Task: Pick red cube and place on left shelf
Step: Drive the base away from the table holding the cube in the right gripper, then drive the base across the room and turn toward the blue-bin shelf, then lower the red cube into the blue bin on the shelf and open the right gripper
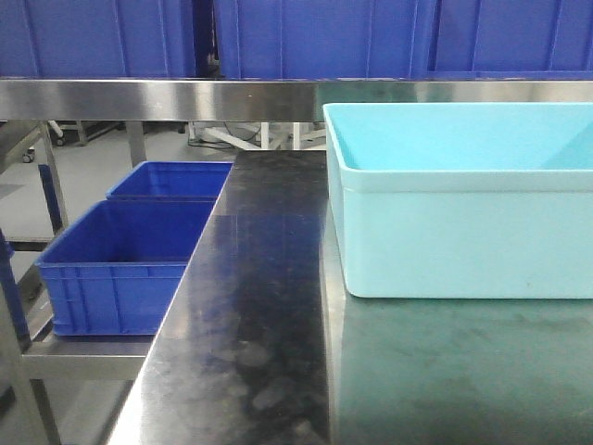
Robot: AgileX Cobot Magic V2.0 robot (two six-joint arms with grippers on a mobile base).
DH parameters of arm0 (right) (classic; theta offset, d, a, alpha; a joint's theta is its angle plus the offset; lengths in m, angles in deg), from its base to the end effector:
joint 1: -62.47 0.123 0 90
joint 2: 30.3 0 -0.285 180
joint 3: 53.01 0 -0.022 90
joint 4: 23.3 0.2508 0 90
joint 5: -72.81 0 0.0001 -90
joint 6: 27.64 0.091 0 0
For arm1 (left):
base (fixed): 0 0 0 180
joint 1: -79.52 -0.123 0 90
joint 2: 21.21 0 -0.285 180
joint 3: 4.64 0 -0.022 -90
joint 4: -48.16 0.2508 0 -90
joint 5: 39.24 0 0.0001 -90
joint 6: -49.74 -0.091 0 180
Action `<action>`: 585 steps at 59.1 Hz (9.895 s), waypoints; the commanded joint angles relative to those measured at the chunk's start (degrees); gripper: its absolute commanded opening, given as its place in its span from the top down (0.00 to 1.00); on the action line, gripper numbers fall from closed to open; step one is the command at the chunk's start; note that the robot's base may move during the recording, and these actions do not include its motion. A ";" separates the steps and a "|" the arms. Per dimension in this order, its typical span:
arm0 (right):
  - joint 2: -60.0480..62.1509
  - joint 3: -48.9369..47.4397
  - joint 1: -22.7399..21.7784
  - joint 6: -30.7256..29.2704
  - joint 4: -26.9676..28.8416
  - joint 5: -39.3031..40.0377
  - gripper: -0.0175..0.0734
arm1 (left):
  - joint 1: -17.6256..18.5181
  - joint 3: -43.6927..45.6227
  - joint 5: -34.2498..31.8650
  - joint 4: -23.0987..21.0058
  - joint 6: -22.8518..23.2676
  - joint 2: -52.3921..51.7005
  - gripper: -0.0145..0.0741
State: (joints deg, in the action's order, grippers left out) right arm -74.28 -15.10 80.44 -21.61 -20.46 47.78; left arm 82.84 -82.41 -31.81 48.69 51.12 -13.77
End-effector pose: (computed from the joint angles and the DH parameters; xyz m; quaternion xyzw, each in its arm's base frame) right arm 0.1203 0.0410 0.3515 -0.0718 0.8001 0.1451 0.5777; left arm 0.0563 -0.0032 0.1985 0.0151 0.7230 -0.0247 0.6902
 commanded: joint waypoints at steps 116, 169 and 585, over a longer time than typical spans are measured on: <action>0.23 -1.46 0.07 -0.08 -0.22 4.61 0.75 | 0.02 -1.32 -5.02 -0.17 0.05 -0.92 0.72; 0.23 -1.46 0.07 -0.08 -0.22 4.61 0.75 | 0.02 -1.32 -5.02 -0.17 0.05 -0.92 0.72; 0.23 -1.46 0.07 -0.08 -0.22 4.56 0.75 | 0.02 -1.32 -5.02 -0.17 0.05 -0.92 0.72</action>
State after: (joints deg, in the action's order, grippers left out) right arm -74.25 -15.10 80.53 -21.61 -20.46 47.54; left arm 82.84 -82.41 -31.81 48.69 51.12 -13.77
